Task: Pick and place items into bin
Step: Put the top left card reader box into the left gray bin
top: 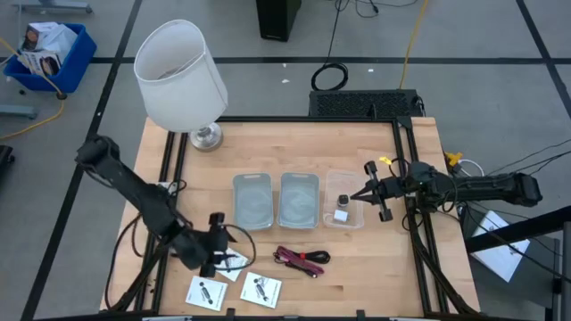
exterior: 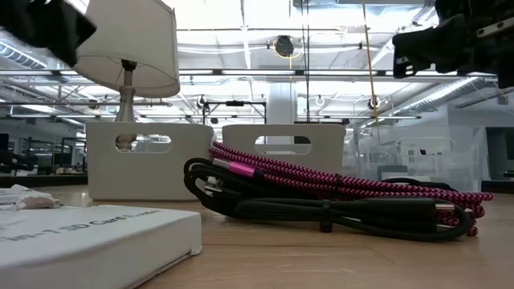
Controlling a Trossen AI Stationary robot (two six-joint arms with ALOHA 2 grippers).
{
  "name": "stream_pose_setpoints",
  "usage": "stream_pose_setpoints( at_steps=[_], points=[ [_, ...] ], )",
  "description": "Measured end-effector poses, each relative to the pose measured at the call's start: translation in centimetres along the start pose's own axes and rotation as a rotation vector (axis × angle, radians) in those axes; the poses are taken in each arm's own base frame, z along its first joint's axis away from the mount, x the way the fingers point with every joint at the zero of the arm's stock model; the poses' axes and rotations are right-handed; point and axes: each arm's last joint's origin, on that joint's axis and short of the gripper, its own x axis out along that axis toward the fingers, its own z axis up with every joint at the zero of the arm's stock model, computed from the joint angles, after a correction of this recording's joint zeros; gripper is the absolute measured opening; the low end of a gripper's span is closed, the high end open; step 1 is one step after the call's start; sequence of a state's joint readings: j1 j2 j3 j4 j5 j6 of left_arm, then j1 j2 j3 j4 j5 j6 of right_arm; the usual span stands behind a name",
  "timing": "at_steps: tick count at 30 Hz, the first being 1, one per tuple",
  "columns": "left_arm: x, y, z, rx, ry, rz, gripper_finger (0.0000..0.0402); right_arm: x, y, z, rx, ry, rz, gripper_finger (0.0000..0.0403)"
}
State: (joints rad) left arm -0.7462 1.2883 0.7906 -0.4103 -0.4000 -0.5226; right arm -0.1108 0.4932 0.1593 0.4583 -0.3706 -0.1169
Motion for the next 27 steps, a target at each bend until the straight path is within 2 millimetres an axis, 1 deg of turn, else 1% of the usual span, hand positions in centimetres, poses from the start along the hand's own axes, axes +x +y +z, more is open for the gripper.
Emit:
stream_pose_setpoints(
  at_steps=[4, 8, 11, 13, 16, 21, 27],
  points=[
    [2.0, -0.9, -1.2, -0.009, 0.101, 0.004, 0.0198, 0.0, -0.1, 0.4, -0.004, -0.04, -0.007, 0.0001],
    [4.1, -1.6, -2.5, -0.02, 0.208, -0.009, 0.0198, 0.1, -0.1, 0.8, 0.037, -0.086, -0.034, 0.0001],
    [5.2, -1.9, -3.2, 0.024, 0.244, 0.006, 0.0198, 0.2, 0.2, 0.3, 0.06, -0.105, -0.036, 0.0001],
    [5.6, -1.9, -3.4, 0.068, 0.256, 0.016, 0.0198, 0.2, 0.4, -0.1, 0.062, -0.107, -0.024, 0.0],
    [5.8, -1.5, -3.2, 0.102, 0.242, 0.032, 0.0198, 0.1, 0.6, -0.4, 0.059, -0.116, -0.022, 0.0],
    [5.8, -0.7, -2.5, 0.109, 0.224, 0.046, 0.0198, 0.0, 0.6, -0.7, 0.075, -0.106, -0.055, 0.0],
    [6.7, 0.1, -2.6, 0.104, 0.286, 0.046, 0.0198, 0.0, 0.6, -0.8, 0.072, -0.106, -0.055, 0.0]
  ],
)
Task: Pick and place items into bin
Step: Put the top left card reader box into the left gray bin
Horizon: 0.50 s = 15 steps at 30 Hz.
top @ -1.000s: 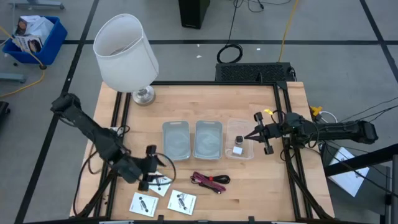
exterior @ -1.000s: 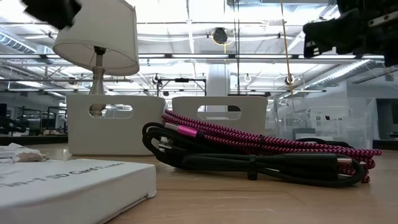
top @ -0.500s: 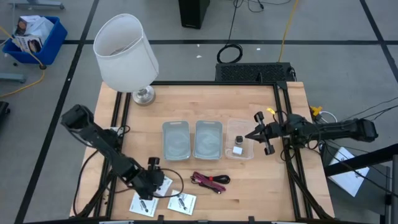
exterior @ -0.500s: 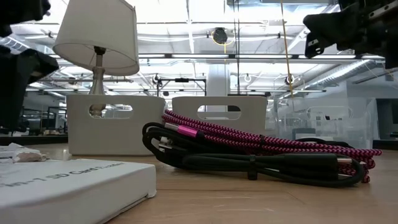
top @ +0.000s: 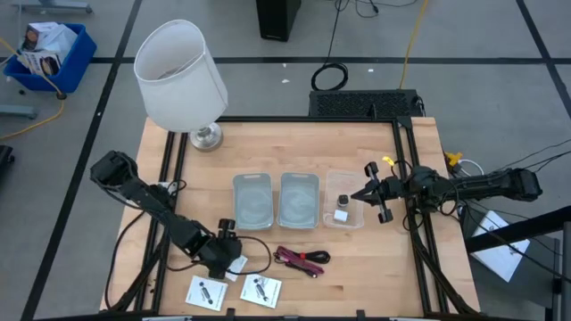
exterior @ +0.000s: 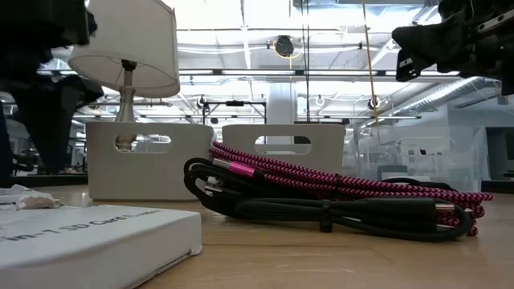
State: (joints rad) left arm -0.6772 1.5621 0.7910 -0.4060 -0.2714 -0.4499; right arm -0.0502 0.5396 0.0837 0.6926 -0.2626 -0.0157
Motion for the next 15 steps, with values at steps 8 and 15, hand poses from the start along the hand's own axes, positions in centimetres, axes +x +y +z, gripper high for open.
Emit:
stream_pose_setpoints(
  at_steps=[8, 15],
  points=[
    [1.7, 0.0, -0.3, 0.027, 0.073, 0.0, 0.0198, 0.0, 0.0, 0.0, -0.008, 0.0, 0.0, 0.0],
    [3.0, -0.4, -0.5, 0.056, 0.094, -0.016, 0.0185, 0.0, 0.0, 0.0, -0.015, -0.002, 0.0, 0.0]
  ],
)
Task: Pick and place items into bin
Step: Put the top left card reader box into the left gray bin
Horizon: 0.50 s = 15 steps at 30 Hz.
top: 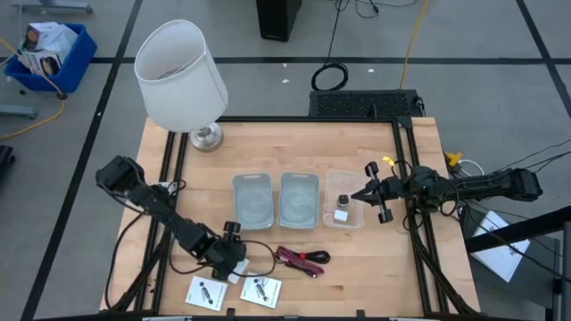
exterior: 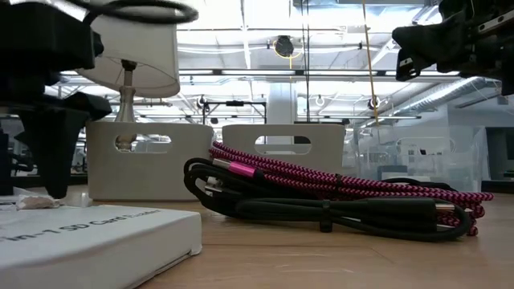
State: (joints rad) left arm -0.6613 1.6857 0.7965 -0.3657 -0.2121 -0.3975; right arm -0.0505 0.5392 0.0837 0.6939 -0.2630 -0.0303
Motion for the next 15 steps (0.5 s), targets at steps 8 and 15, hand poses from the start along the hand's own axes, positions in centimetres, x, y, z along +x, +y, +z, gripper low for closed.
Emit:
stream_pose_setpoints(
  at_steps=[8, 15],
  points=[
    [0.2, -0.3, 0.3, 0.027, -0.033, -0.046, 0.0018, 0.0, 0.0, 0.1, -0.002, -0.006, 0.0, 0.0],
    [-0.8, -0.6, 0.6, 0.056, -0.096, -0.041, 0.0007, 0.0, 0.0, 0.1, -0.001, -0.005, 0.0, 0.0]
  ],
)
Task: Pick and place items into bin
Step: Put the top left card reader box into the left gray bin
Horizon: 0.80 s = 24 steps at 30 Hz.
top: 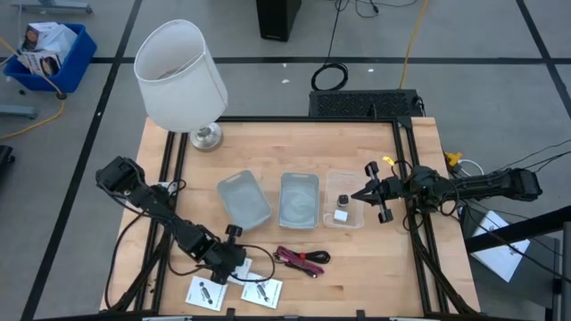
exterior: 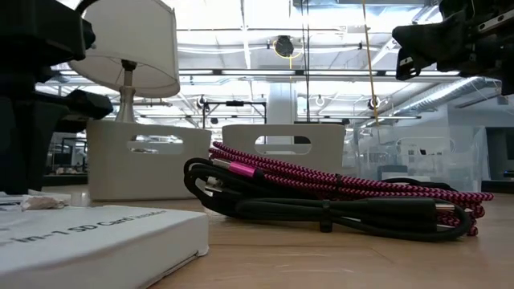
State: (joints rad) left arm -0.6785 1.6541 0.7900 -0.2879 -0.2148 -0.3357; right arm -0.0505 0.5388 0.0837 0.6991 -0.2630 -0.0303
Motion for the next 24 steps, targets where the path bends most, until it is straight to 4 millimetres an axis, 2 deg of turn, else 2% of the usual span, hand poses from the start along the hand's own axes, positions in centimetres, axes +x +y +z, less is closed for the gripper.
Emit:
stream_pose_setpoints(
  at_steps=[4, 10, 13, 16, 19, 24],
  points=[
    [-2.3, 0.0, 0.7, 0.017, -0.077, 0.011, 0.0006, 0.0, 0.0, 0.0, 0.0, 0.0, 0.0, 0.0],
    [-7.1, 0.1, 3.0, 0.08, -0.22, 0.074, 0.0004, 0.0, 0.0, 0.0, 0.0, 0.0, 0.0, 0.0],
    [-10.0, 0.9, 4.2, 0.142, -0.239, 0.201, 0.0004, 0.0, 0.0, 0.0, 0.0, 0.0, 0.0, 0.0],
    [-11.8, 2.4, 5.3, 0.225, -0.182, 0.359, 0.0004, 0.0, 0.0, 0.0, 0.001, 0.0, 0.0, 0.0],
    [-12.9, 4.3, 6.1, 0.304, -0.117, 0.482, 0.0004, 0.0, 0.0, 0.0, 0.008, 0.0, 0.0, 0.0],
    [-12.0, 8.3, 5.6, 0.392, 0.069, 0.568, 0.0004, 0.0, 0.0, 0.0, 0.014, 0.001, 0.0, 0.0]
  ],
)
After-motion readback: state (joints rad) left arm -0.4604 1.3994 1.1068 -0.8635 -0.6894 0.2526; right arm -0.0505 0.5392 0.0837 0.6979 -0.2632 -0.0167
